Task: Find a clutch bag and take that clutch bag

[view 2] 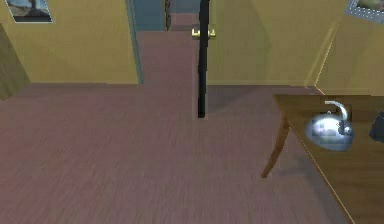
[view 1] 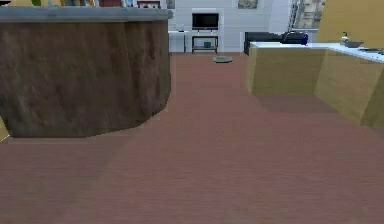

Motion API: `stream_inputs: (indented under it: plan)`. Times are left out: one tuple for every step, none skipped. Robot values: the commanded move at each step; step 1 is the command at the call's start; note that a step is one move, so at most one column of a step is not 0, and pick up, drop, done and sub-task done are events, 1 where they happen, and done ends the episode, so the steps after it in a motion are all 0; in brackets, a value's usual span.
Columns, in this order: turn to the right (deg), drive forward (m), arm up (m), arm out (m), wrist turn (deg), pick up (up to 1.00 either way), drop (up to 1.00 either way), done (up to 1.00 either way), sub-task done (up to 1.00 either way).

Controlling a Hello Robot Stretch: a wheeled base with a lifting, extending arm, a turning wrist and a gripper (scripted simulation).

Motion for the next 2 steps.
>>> stream_inputs:
  plan:
    - [0.0, 0.05, 0.0, 0.0, 0.0, 0.0, 0.0, 0.0, 0.0]
    - [-45.0, 0.0, 0.0, 0.0, 0.0, 0.0, 0.0, 0.0, 0.0]
